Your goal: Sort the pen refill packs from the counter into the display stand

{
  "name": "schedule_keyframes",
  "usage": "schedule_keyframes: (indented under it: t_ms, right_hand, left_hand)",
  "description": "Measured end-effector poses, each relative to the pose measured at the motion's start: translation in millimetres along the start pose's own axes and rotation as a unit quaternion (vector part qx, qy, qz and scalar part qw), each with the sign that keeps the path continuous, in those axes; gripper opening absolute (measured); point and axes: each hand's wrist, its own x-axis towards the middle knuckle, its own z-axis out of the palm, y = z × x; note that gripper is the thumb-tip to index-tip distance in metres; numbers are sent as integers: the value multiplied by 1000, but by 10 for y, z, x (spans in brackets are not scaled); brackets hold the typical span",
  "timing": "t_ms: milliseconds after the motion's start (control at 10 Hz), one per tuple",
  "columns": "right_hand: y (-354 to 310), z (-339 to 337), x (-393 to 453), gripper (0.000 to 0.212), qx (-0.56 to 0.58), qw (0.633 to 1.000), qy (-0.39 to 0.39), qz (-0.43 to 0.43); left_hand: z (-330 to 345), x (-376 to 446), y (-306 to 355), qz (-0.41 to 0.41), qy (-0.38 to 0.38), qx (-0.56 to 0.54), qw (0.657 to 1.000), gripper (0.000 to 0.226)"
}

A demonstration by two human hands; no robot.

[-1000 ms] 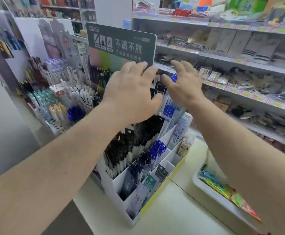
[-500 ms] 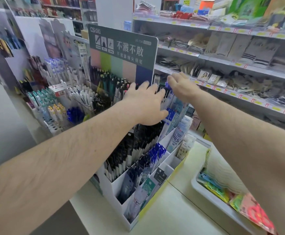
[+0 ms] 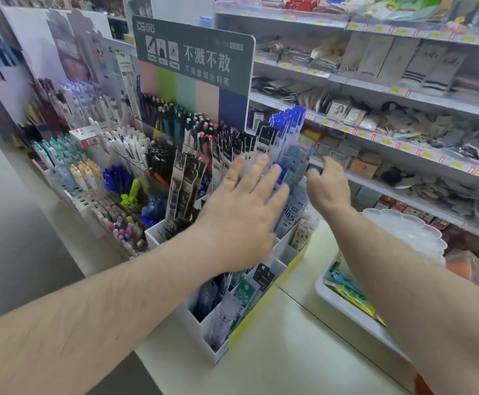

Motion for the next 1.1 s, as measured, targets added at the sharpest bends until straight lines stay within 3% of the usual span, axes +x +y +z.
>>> schedule_keyframes:
  t_ms: [100, 200, 300, 400, 500, 600, 700, 800, 900, 1000, 1100]
  right_hand:
    - [189, 165, -108, 78, -90, 994, -68, 7]
    - [218, 247, -141, 88, -139, 988, -54, -30]
    - [249, 307, -172, 100, -194, 970, -138, -48]
    - [218, 253, -175, 103, -165, 982, -77, -46]
    - [35, 124, -222, 106, -130, 985, 30, -111]
    - [-105, 112, -266, 108, -219, 958, -20, -187]
    - [-133, 145, -245, 101, -259, 943, -79, -193]
    - [-117, 141, -231, 104, -201, 963, -49, -173]
    - [-18, 151, -209, 102, -136, 988, -13, -77]
    - [155, 248, -209, 94, -200, 969, -136, -44]
    - [189, 255, -237, 100, -210, 965, -147, -56]
  left_hand:
    - [129, -52, 142, 24, -25, -22, 999, 73]
    - [258, -63, 174, 24, -49, -32, 998, 73]
    - [385, -74, 218, 42, -75, -44, 995, 73]
    - [474, -77, 242, 48, -109, -53, 991, 74]
    - [521, -96, 253, 50, -120, -50, 990, 75]
    - [554, -105, 288, 44, -119, -49, 991, 76]
    - [577, -111, 313, 44, -122, -48, 990, 77]
    - [605, -148, 308, 41, -132, -55, 989, 78]
    - [642, -181, 296, 41, -141, -63, 987, 78]
    - [701, -213, 305, 44, -159, -64, 984, 77]
    - [720, -221, 308, 36, -159, -81, 983, 77]
